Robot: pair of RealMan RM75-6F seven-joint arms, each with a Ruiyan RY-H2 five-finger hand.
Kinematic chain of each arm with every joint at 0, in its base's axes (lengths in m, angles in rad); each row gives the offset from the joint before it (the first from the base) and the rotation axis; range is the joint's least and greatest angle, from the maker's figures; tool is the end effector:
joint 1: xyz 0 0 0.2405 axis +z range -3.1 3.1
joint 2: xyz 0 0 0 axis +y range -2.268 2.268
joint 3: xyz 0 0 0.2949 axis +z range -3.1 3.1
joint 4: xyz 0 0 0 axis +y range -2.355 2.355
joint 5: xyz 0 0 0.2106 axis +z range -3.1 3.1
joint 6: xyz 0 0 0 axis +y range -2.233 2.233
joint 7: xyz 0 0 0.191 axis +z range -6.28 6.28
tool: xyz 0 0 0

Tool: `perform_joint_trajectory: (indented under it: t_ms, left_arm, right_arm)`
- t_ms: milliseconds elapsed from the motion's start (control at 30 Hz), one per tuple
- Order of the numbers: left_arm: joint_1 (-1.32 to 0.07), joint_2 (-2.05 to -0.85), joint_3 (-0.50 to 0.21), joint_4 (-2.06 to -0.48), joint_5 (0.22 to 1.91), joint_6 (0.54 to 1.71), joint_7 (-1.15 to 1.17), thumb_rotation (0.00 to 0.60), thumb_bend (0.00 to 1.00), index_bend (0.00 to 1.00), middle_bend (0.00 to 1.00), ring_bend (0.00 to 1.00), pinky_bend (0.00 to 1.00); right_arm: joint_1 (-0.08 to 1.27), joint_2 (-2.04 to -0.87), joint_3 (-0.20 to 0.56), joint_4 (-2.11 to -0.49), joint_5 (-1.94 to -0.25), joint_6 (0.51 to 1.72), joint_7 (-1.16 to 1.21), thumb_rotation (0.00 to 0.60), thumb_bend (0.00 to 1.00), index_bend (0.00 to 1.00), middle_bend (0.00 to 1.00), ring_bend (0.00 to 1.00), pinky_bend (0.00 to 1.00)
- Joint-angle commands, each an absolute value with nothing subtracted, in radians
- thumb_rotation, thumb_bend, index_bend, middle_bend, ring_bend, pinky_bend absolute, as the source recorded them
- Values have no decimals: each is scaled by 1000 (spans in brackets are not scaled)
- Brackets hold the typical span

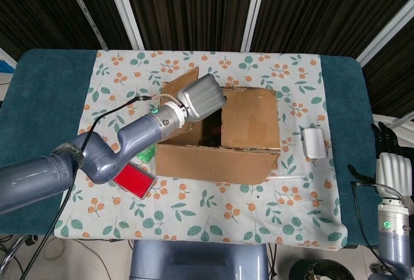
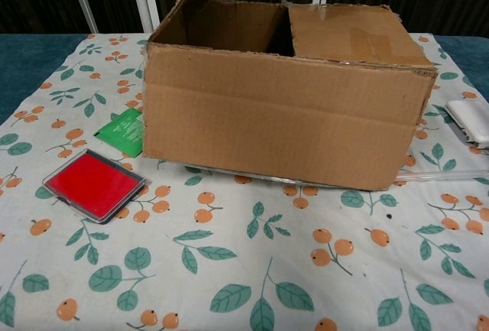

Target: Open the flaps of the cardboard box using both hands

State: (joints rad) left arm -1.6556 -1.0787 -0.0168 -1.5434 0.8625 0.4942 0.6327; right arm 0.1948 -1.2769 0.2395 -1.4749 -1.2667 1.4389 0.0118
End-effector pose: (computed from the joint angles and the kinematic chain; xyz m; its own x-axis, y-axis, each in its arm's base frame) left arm 0.1171 0.4904 0.0814 0.8982 -0.2632 0.3520 0.0757 -0.6964 -0.7137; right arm -0.3577 -0.3049 0.1767 0.3012 0.1784 0.9367 -0.9509 0.1296 0.2810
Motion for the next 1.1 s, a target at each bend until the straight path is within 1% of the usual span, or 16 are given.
perform_joint_trajectory:
  t_ms: [33, 333, 733, 1000, 1100]
  left_arm:
    - [-1652, -989, 17, -1625, 850, 501, 651, 600, 1000, 441, 702, 555, 563]
    - [-1617, -873, 63, -1738, 851, 527, 660, 600, 1000, 441, 702, 555, 563]
    - [-1548, -723, 75, -1834, 899, 552, 652, 600, 1000, 441, 702, 555, 563]
    - [-1494, -670, 86, -1868, 913, 559, 645, 600, 1000, 441, 702, 554, 563]
    - [-1463, -659, 100, -1871, 912, 563, 643, 600, 1000, 440, 702, 554, 563]
  right_arm:
    - [195, -1278, 239, -1475, -1270, 1439, 11, 600, 245, 0, 0, 0, 229]
    - [195, -1277, 241, -1480, -1271, 1438, 9, 600, 245, 0, 0, 0, 228]
    - [194, -1278, 238, -1486, -1278, 1437, 6, 600, 245, 0, 0, 0, 229]
    - [195, -1277, 241, -1490, -1277, 1437, 6, 600, 244, 0, 0, 0, 229]
    - [195, -1276, 241, -1494, -1277, 1435, 5, 600, 245, 0, 0, 0, 228]
